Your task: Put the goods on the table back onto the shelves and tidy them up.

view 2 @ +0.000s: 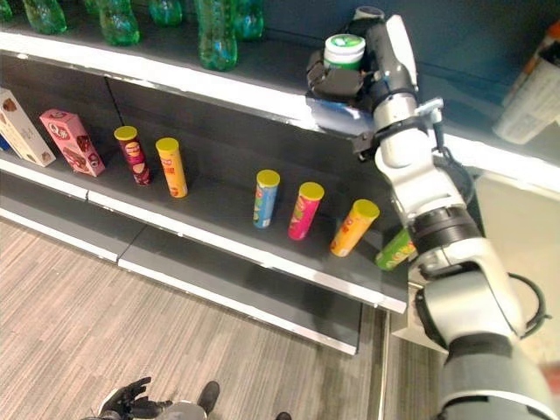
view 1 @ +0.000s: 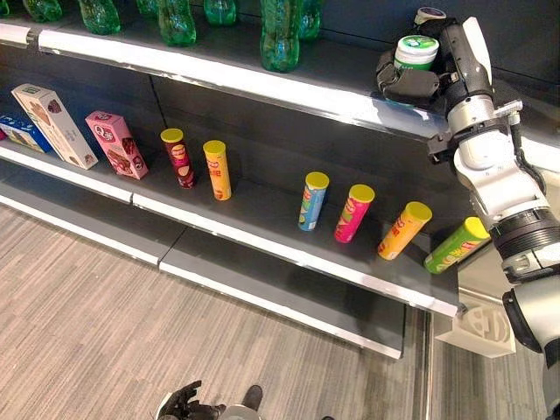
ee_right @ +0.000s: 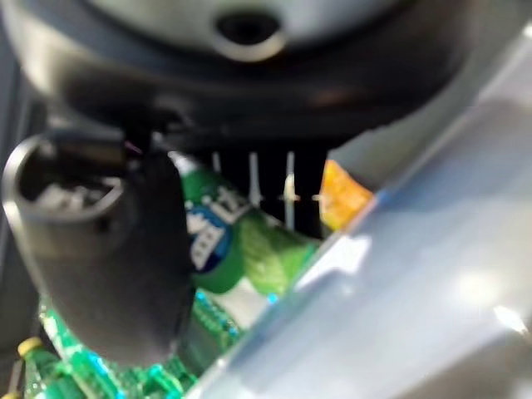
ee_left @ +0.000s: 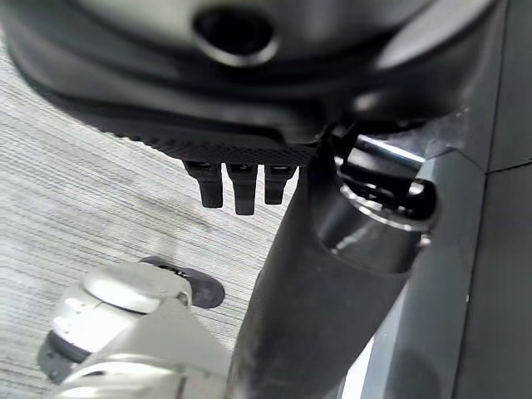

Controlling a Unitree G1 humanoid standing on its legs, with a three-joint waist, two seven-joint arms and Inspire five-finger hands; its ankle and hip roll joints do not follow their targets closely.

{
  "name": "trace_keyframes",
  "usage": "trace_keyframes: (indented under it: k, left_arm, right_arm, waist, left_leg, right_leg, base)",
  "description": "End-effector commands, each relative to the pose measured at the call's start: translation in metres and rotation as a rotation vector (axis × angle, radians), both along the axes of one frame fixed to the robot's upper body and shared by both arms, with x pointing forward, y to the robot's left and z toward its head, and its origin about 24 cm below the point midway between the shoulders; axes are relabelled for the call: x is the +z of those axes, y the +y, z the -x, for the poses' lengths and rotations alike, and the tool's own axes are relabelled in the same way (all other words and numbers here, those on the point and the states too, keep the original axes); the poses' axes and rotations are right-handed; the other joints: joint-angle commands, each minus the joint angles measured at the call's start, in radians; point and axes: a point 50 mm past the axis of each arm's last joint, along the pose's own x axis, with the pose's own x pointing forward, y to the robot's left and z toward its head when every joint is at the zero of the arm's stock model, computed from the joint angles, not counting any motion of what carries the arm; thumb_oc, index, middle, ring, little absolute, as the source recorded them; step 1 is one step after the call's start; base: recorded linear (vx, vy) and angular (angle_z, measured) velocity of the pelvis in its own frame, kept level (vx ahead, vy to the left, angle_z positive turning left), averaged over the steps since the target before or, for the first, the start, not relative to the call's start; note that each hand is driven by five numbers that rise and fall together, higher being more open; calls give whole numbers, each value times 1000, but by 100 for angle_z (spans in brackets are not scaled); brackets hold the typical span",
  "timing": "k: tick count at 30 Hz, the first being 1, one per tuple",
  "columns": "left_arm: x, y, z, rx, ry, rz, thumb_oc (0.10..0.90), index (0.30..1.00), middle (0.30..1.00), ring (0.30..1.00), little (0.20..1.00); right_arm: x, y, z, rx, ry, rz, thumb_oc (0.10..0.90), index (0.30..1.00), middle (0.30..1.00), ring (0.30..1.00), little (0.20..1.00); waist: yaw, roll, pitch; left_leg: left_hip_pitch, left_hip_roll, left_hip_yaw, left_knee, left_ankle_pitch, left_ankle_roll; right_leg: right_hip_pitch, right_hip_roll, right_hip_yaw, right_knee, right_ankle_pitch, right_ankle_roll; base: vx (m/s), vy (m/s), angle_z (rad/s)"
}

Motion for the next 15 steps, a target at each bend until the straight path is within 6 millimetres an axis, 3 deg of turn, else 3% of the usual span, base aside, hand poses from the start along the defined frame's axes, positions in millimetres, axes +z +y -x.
trace_keyframes:
  k: [1, 15]
  left_arm:
    - [7, 16, -12, -64, -13, -73, 800, 900, 900, 900, 900]
    - [9, 16, -16, -71, -28, -87, 800, 900, 900, 900, 900]
  right_arm:
    - [62, 14, 11, 22, -219, -4, 400, 300, 300, 300, 300]
    - [54, 1, 4, -62, -169, -4, 400, 300, 300, 300, 300]
  waist:
    - [27, -26, -87]
    - [13, -21, -86]
  left_leg:
    - [-2, 24, 74, 3, -78, -43]
    - [-4, 22, 78, 3, -84, -41]
  right_leg:
    - [58, -53, -46, 8, -70, 75]
    - [55, -64, -51, 8, -63, 78]
  base:
    - [6, -3, 6]
    - [1, 1, 1]
